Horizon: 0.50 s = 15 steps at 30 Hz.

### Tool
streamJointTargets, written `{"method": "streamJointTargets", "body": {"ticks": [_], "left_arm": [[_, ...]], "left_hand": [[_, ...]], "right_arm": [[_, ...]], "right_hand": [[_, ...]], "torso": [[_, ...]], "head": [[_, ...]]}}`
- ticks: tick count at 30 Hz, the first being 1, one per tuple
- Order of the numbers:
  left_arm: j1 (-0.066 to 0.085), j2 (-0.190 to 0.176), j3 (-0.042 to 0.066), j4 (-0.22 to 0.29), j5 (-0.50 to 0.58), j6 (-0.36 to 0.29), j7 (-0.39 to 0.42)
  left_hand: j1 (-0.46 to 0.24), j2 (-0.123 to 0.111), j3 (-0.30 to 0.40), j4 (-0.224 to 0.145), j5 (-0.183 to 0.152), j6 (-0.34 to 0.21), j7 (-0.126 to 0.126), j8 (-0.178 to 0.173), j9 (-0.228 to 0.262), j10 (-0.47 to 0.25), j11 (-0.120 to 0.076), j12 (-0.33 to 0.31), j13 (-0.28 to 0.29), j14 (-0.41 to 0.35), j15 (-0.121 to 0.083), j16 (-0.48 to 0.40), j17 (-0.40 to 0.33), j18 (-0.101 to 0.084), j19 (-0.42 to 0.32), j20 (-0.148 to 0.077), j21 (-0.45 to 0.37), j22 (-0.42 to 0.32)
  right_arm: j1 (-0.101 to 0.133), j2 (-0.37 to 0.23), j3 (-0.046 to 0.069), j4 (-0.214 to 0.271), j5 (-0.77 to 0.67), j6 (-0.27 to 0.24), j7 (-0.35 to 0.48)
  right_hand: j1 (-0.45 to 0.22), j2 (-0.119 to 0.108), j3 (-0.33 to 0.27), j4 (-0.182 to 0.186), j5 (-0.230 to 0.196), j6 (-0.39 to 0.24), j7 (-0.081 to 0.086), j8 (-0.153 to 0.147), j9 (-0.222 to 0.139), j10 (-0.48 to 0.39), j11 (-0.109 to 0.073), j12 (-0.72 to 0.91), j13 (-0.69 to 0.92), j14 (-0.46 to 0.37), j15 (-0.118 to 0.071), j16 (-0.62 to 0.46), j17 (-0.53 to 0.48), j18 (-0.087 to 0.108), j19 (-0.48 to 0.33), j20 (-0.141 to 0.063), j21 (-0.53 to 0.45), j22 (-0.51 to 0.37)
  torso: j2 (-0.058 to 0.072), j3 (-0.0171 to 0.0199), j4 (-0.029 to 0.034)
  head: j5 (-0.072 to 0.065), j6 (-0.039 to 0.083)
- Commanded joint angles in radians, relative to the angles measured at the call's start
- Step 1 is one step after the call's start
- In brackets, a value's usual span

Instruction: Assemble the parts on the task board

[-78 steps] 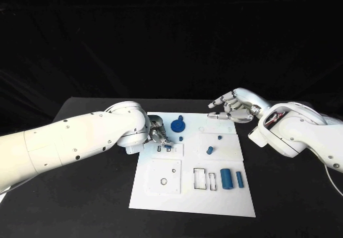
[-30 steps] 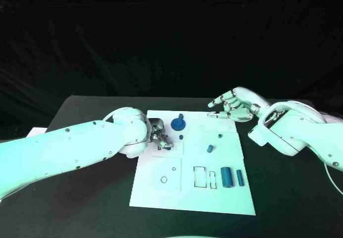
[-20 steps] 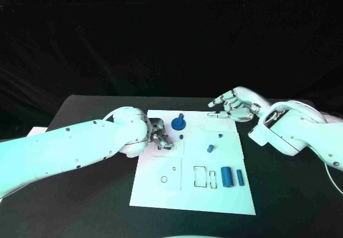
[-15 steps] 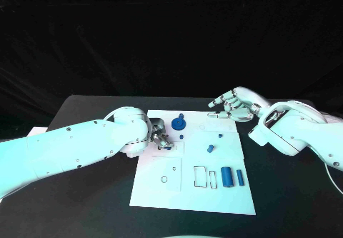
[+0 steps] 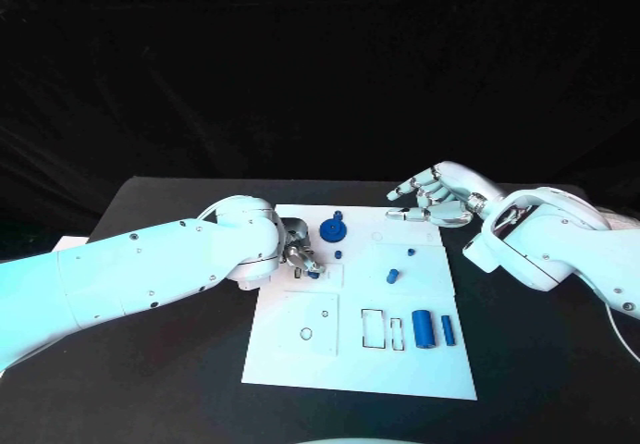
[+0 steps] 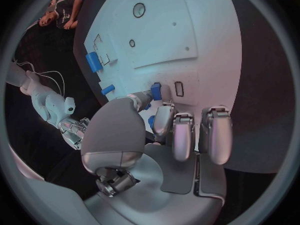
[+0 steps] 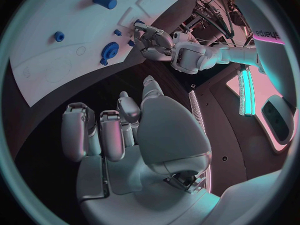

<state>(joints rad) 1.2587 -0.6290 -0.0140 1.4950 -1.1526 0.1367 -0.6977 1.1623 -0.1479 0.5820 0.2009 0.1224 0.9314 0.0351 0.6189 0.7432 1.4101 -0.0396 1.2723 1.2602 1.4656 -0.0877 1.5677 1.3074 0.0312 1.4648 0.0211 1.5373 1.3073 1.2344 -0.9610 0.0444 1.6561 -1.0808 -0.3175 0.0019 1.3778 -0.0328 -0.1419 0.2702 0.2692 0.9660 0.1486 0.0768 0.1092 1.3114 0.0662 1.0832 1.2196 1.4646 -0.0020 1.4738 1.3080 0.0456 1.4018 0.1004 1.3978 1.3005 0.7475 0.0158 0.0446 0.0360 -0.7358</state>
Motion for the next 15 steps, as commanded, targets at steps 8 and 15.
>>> {"method": "streamJointTargets", "body": {"ticks": [8,15], "left_arm": [[-0.007,0.016,-0.006,-0.017,0.033,0.052,-0.059],[-0.007,0.020,-0.006,-0.024,0.041,0.054,-0.061]], "left_hand": [[-0.048,0.008,-0.036,0.021,-0.003,0.026,-0.014,0.004,0.008,0.004,-0.005,0.002,-0.003,0.105,-0.009,0.003,0.263,-0.022,0.086,-0.004,0.008,0.229],[-0.076,0.006,-0.062,0.037,-0.004,0.032,-0.016,0.010,0.016,0.005,-0.008,0.002,-0.002,0.105,-0.012,0.003,0.263,-0.022,0.087,-0.007,0.010,0.232]], "right_arm": [[-0.001,-0.003,0.000,0.012,-0.004,0.008,0.005],[-0.001,-0.001,0.000,0.019,-0.004,0.008,0.005]], "right_hand": [[-0.001,0.010,-0.006,0.001,0.006,0.009,0.000,0.001,0.001,-0.007,-0.003,-0.005,-0.002,0.070,-0.008,-0.005,0.117,0.020,-0.006,-0.003,-0.007,-0.003],[-0.001,0.010,-0.006,0.001,0.006,0.009,0.000,0.001,0.001,-0.008,-0.003,-0.006,-0.003,0.070,-0.008,-0.005,0.117,0.020,-0.007,-0.003,-0.008,-0.004]], "torso": [[0.000,-0.0004,-0.0002],[0.000,-0.0012,0.0008]], "head": [[-0.002,-0.002],[-0.004,-0.002]]}}
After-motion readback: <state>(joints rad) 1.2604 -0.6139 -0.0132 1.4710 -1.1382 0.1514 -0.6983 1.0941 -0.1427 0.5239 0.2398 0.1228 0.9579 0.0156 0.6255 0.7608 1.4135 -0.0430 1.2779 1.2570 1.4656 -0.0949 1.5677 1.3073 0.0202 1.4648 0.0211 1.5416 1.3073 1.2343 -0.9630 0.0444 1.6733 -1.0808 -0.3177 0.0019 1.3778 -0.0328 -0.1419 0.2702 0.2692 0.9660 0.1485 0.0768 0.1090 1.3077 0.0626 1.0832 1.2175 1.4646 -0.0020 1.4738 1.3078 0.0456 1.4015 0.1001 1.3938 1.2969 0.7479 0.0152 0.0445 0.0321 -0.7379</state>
